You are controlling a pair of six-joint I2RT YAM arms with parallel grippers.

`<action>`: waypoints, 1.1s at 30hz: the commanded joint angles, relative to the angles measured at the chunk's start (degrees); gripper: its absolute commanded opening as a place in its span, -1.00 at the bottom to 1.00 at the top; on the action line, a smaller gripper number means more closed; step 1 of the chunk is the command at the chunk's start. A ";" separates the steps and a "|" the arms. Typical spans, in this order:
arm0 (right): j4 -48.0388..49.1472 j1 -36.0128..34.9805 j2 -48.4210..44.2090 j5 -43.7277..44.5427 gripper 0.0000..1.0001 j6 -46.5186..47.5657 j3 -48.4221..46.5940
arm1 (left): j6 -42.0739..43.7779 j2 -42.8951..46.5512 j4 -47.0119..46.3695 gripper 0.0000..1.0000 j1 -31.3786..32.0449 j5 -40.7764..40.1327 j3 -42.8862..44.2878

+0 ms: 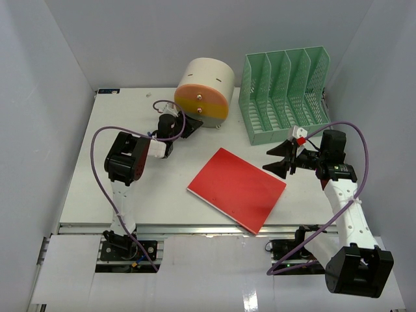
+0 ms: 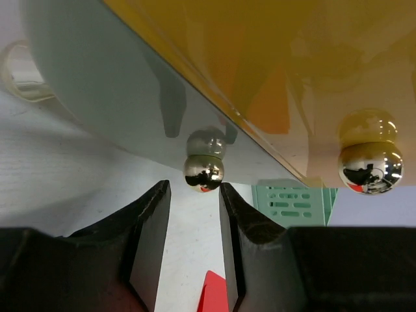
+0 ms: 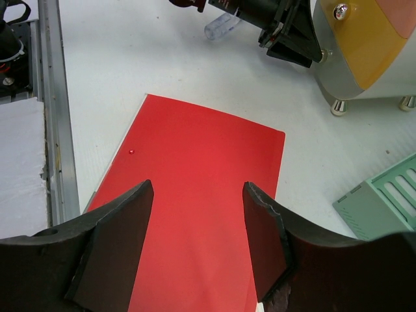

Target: Organize the desk

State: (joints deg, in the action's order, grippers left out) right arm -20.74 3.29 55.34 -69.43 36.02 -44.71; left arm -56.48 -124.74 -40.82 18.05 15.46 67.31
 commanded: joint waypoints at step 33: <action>2.02 0.81 0.88 -0.88 0.28 -0.22 1.03 | -1.41 15.49 -12.32 -0.58 -3.16 5.62 -23.20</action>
State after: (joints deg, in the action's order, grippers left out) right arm -20.36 3.75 56.01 -69.59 35.94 -44.10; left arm -60.37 -114.44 -52.12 15.11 19.44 47.24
